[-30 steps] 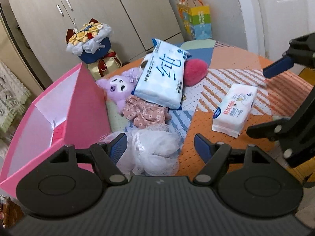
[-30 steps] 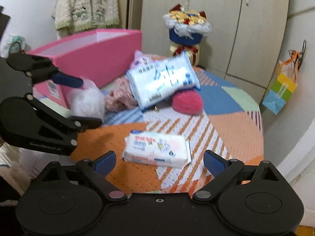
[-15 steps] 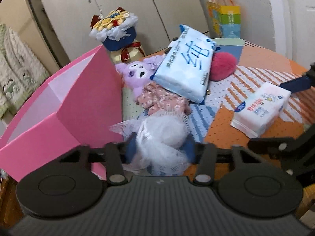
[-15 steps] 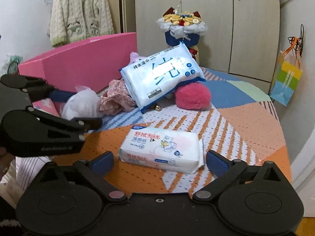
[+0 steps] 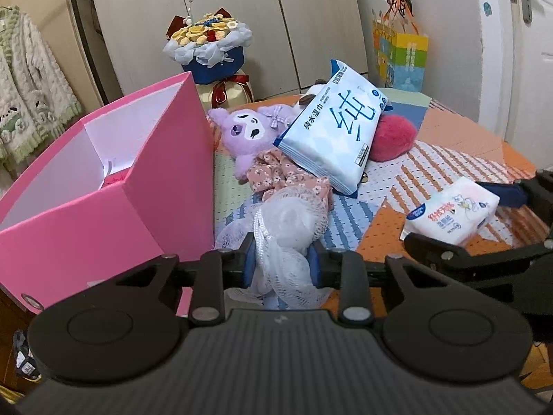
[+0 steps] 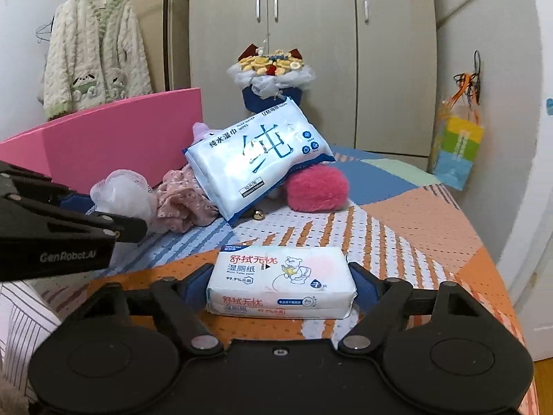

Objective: Organize soft objects
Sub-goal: 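Grasp the bath puff with the left gripper while the right grasps the small white wipe pack, then carry the bath puff and wipe pack over the pink box with both grippers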

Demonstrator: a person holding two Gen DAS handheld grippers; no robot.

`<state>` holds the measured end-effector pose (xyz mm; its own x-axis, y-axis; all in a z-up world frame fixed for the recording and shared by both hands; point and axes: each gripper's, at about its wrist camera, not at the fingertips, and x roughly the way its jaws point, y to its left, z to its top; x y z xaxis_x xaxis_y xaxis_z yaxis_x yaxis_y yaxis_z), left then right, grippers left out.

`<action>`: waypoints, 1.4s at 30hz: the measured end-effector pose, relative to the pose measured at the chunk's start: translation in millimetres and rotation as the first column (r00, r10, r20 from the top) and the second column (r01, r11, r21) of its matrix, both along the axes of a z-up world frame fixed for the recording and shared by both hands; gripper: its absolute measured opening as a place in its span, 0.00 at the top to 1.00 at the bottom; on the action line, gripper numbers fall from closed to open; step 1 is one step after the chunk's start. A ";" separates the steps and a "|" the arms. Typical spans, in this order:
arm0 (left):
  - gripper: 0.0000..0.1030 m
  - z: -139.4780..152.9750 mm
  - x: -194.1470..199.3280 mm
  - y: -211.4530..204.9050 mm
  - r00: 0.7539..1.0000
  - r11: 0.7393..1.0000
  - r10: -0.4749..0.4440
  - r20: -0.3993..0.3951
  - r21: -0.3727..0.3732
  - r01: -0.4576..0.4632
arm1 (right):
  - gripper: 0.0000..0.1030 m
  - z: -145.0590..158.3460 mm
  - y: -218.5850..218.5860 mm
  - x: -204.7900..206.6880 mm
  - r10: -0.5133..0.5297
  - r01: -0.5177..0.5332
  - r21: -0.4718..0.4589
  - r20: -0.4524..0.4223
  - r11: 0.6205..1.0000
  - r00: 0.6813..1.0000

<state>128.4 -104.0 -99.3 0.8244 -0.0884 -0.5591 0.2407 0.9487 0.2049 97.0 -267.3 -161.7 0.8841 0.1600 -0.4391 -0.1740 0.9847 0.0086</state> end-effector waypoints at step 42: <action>0.75 57.5 -77.2 116.5 0.962 0.940 -0.198 -0.190 -0.314 0.132 | 0.19 87.1 47.0 -79.1 0.350 -0.354 0.003 -0.163 0.935 0.922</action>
